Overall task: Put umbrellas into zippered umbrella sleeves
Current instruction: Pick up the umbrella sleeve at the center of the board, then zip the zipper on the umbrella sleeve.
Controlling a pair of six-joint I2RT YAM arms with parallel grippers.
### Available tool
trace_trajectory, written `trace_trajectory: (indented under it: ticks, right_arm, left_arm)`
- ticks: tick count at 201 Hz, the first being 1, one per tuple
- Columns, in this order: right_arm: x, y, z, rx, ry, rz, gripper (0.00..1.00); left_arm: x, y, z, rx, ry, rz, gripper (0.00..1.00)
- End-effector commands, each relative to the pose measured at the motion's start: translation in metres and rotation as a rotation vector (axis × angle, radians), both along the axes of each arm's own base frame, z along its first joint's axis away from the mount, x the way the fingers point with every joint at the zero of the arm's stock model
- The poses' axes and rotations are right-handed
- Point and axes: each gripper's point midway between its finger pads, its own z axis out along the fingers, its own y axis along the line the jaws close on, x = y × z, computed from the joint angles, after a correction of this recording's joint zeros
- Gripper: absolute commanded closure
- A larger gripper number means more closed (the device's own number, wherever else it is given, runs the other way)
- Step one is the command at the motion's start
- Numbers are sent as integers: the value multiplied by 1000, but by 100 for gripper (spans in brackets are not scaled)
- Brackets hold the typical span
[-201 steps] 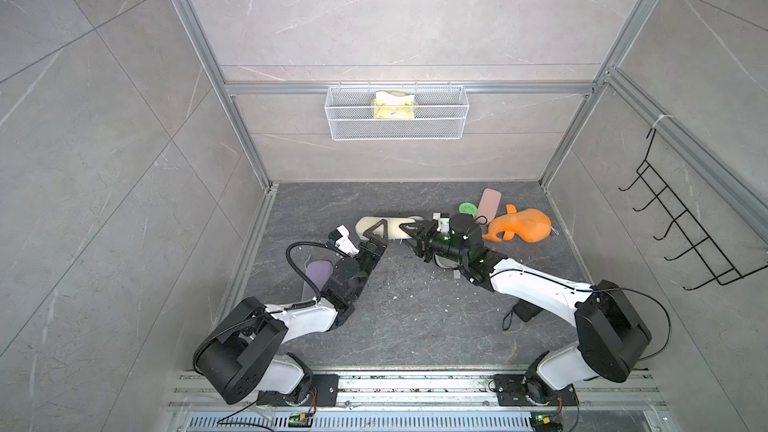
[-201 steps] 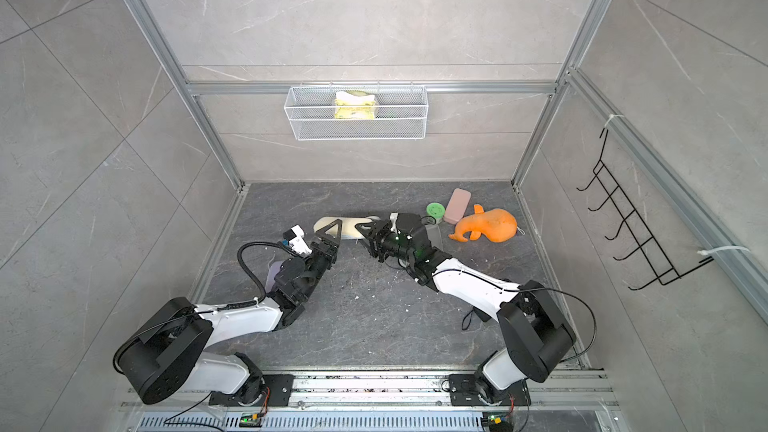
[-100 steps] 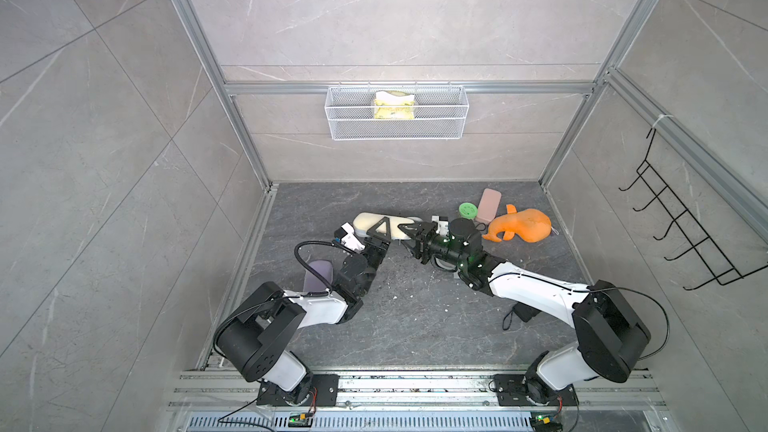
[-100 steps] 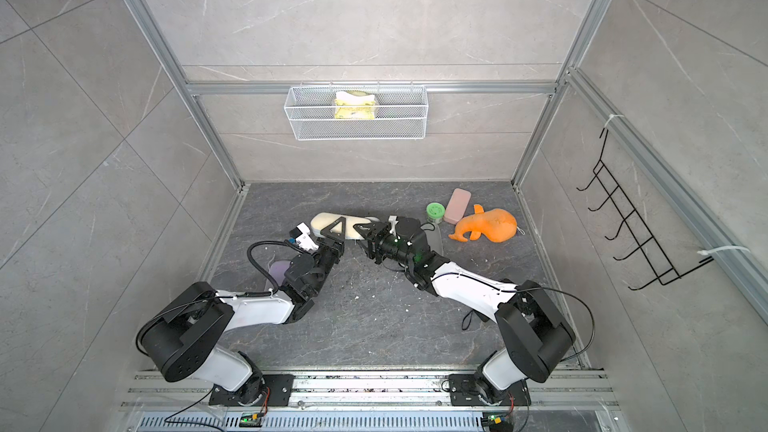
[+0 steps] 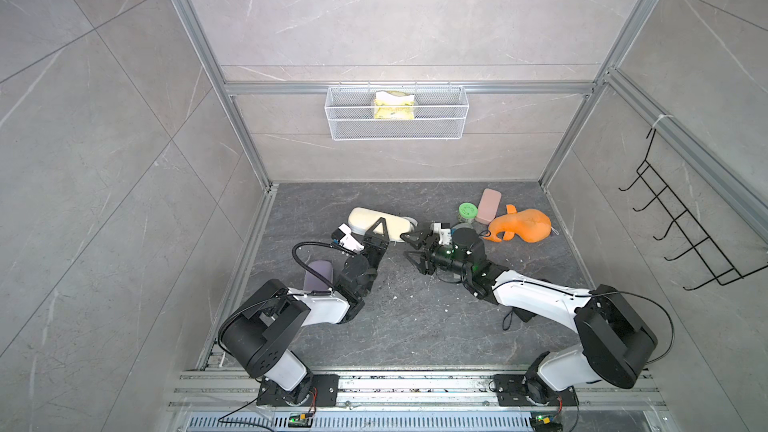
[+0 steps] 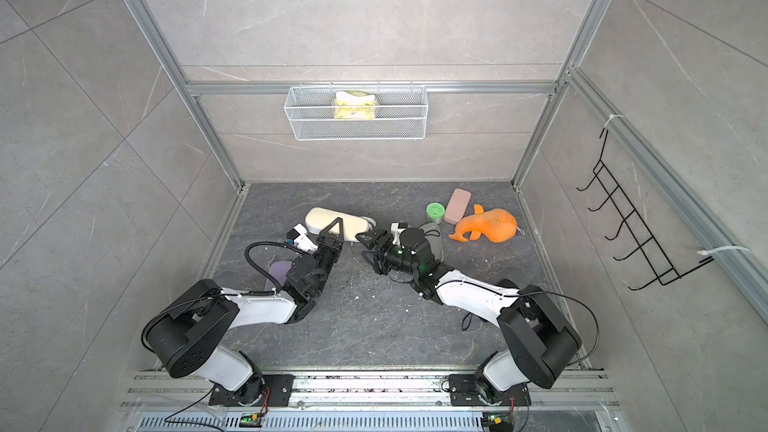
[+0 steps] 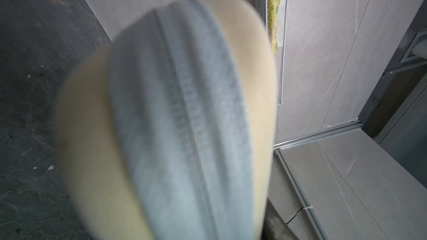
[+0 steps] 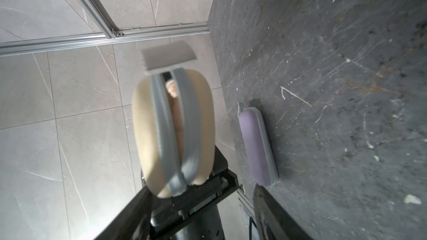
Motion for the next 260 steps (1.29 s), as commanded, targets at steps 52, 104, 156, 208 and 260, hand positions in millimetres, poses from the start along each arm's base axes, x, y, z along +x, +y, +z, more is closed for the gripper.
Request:
trace_trajectory:
  ticks: [52,104,156,208,260]
  right_arm:
    - [-17,-7,-6,-694,-581,44,55]
    - [-6,11,10,-769,-669,-18,58]
    - [12,23,8,-793,-640,-53,63]
    - [22,24,15,-800,-629,-105,75]
    - [17,29,18,-780,-638,-64,100]
  left_arm:
    - [-11,6,75,25,-201,73,76]
    - [-15,-2,73,31,-191,68,79]
    - [-19,-13,67,35,-158,57,84]
    - [-24,-18,63,42,-148,47,85]
    - [-26,-11,63,67,-149,78,86]
